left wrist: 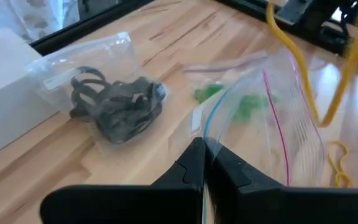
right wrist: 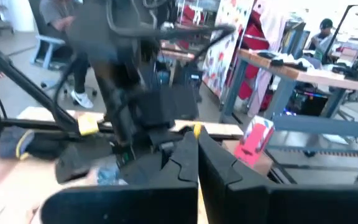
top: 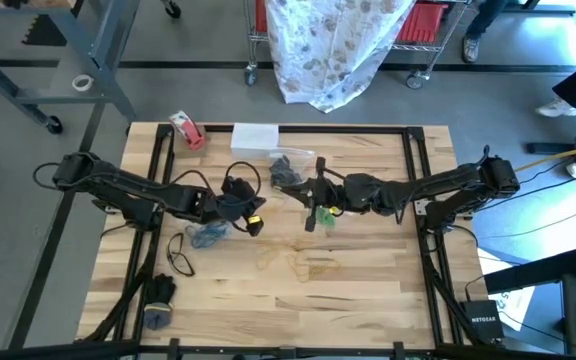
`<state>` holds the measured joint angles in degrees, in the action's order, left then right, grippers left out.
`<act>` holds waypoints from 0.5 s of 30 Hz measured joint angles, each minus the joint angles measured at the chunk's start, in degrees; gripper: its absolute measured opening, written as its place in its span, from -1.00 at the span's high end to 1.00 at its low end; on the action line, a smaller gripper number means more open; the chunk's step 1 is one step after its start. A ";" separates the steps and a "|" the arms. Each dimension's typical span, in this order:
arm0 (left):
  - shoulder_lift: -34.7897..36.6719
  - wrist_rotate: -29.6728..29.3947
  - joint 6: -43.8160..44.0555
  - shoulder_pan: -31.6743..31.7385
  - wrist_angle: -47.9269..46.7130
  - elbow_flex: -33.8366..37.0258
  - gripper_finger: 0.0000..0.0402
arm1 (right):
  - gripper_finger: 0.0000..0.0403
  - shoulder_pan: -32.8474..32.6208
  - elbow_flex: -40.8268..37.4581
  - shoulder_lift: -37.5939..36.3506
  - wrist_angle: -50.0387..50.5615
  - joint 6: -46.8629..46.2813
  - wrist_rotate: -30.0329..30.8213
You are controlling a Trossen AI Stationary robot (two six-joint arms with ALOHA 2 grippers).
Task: Sort rubber bands
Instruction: Put the yellow rubber band into the transparent zip bag
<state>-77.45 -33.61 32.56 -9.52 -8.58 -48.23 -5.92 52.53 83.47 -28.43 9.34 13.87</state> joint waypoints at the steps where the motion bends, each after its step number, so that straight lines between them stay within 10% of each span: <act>1: 0.00 0.00 -0.04 0.00 0.38 0.00 1.00 | 1.00 -0.02 0.00 0.01 -0.01 -0.01 -0.01; 15: 0.00 -0.02 0.48 1.05 1.89 0.00 1.00 | 1.00 -0.06 0.00 0.01 -7.33 -0.01 -0.97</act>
<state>-77.45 -33.63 33.04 -8.47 -6.68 -48.23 -5.98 52.53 83.48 -35.77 9.33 12.89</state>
